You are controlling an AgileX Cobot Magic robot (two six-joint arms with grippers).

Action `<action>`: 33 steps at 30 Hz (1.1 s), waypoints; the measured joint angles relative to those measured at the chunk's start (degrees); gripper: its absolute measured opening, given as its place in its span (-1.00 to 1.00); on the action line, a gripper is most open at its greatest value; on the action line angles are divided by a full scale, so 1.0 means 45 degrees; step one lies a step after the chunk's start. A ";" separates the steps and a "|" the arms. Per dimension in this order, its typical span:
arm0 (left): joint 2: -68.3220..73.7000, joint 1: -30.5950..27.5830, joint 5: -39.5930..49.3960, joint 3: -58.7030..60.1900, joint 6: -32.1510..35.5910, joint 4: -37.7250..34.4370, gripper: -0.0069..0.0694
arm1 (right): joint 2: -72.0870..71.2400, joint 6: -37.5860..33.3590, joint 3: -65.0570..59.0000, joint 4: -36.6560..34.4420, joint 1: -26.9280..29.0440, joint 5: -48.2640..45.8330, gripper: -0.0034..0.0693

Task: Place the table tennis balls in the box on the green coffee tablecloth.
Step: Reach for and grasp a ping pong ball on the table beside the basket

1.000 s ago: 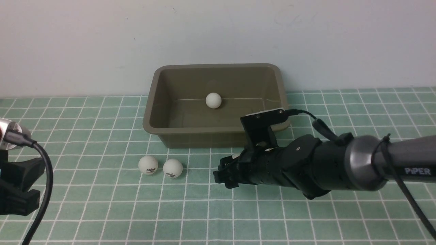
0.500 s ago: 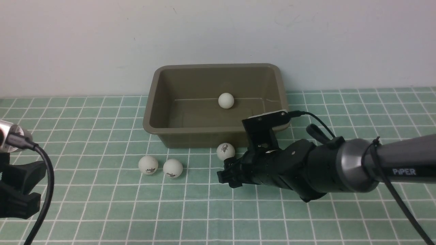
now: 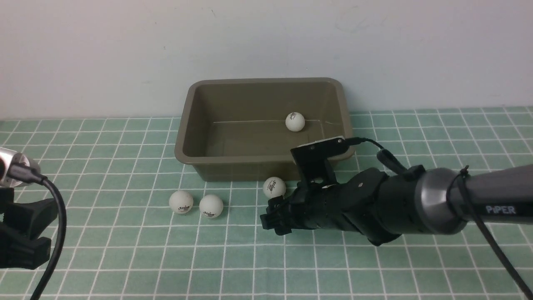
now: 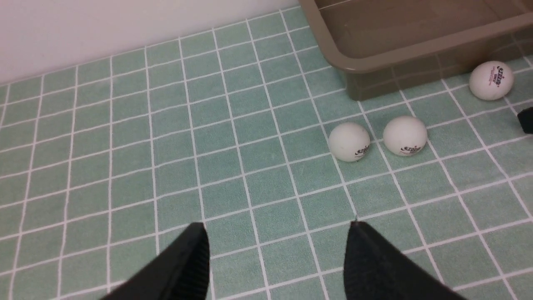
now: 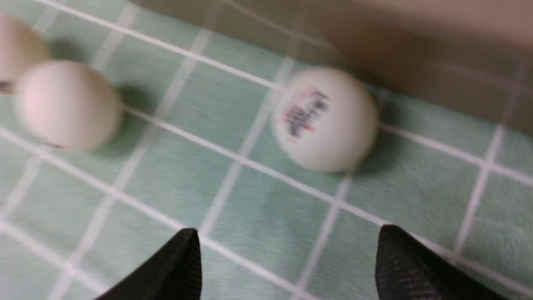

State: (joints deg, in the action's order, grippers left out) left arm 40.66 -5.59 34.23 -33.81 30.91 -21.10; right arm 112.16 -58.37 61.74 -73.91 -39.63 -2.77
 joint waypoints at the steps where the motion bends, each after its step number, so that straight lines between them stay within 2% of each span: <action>1: 0.0000 0.0000 0.0077 0.0000 0.0001 -0.0013 0.22 | -0.0118 -0.0109 0.0000 0.0027 0.0000 -0.0104 0.48; 8: 0.0000 0.0000 0.0269 0.0000 0.0096 -0.0038 0.22 | -0.1739 -0.0842 0.0000 0.0294 0.0000 -0.1133 0.47; 18: 0.0114 0.0000 0.0444 0.0000 0.0152 -0.0745 0.22 | -0.5085 -0.0193 -0.0039 0.2638 0.0324 -0.3038 0.37; 27: 0.0754 0.0000 0.0664 0.0000 0.0571 -0.1038 0.22 | -0.8058 -0.0009 -0.0053 0.5838 0.1843 -0.9168 0.15; 30: 0.0768 0.0000 0.0675 0.0000 0.0647 -0.1038 0.22 | -0.9212 0.1231 -0.0053 0.7007 0.2630 -1.0243 0.10; 33: 0.0768 0.0000 0.0677 0.0000 0.0660 -0.1122 0.22 | -1.0793 0.3986 -0.0053 0.9146 0.3714 -1.0922 0.08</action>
State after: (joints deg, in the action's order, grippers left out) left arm 44.11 -5.59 37.28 -33.81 33.87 -26.15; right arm 63.59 -40.44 61.50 -32.75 -22.91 -51.92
